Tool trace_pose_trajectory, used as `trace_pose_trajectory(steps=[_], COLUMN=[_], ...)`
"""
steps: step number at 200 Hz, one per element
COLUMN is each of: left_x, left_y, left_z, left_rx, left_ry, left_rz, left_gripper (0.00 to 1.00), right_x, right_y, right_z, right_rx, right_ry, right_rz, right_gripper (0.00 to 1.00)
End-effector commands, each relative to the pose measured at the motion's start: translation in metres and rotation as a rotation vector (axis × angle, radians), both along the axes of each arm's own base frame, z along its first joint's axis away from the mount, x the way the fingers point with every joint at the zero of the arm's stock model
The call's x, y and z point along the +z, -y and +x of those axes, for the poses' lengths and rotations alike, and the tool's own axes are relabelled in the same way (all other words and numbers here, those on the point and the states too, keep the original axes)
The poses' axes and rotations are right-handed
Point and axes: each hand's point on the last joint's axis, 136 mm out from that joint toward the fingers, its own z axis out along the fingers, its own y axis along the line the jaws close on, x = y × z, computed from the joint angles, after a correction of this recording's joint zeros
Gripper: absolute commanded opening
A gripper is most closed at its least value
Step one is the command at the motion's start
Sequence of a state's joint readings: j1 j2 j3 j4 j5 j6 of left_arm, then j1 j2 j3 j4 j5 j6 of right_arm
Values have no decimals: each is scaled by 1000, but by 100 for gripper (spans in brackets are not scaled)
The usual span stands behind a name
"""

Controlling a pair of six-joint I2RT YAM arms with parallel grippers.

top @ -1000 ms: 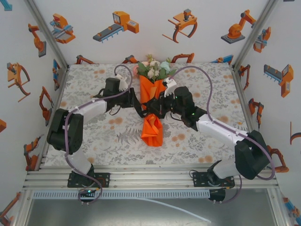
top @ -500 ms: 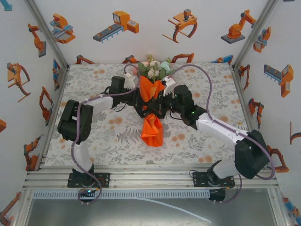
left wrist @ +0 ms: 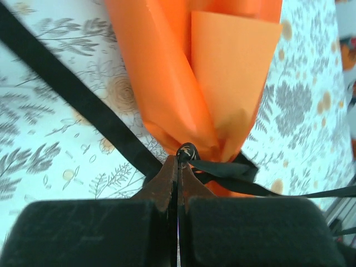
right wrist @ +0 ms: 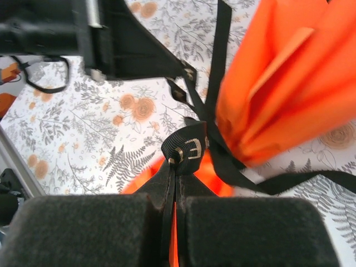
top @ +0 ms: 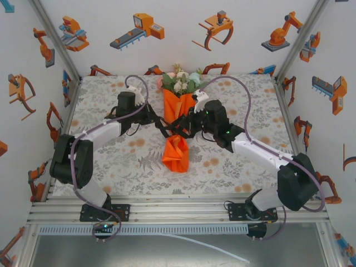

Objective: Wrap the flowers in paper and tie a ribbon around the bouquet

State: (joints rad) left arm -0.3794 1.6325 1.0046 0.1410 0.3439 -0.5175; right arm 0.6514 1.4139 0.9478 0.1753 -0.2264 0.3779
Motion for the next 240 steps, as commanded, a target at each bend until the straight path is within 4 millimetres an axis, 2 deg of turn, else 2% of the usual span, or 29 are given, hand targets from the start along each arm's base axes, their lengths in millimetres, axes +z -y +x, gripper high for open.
trace_pose_trajectory(steps=[1, 22, 37, 52, 61, 76, 83, 94, 118, 157, 176, 210, 240], left_x=[-14, -18, -27, -26, -24, -23, -24, -29, -44, -67, -70, -61, -69], left_y=[-19, -9, -18, -27, -23, -21, -24, -35, -56, -63, -56, -35, -28], left_z=[-7, -22, -31, -34, -34, -35, -34, -34, -37, -54, -49, -28, -14], left_rx=[180, 152, 199, 217, 171, 119, 123, 167, 282, 432, 435, 386, 396], left_ry=[-154, -245, -313, -309, -275, -236, -227, -238, -296, -419, -396, -324, -332], left_rz=[-59, -119, -92, -42, -25, 6, 23, 40, 16, -113, -178, -298, -343], left_gripper=[0, 0, 0, 1, 13, 43, 50, 53, 53, 46, 46, 47, 47], right_x=[8, 9, 9, 7, 7, 6, 5, 6, 8, 7, 8, 8, 9], right_y=[1, -3, -3, -2, -4, -5, -6, -7, -7, -10, -12, -14, -13], right_z=[9, 10, 12, 14, 14, 14, 13, 13, 12, 14, 15, 14, 15], right_rx=[-42, -31, -37, -46, -40, -35, -30, -25, -21, -14, -9, 0, -10], right_ry=[5, 0, -8, -17, -15, -17, -20, -22, -18, -23, -28, -37, -43], right_rz=[0, 5, 3, -5, 1, 9, 10, 9, 11, 12, 18, 16, 23], right_gripper=[0, 0, 0, 0, 0, 0, 0, 0, 0, 0, 0, 0, 0])
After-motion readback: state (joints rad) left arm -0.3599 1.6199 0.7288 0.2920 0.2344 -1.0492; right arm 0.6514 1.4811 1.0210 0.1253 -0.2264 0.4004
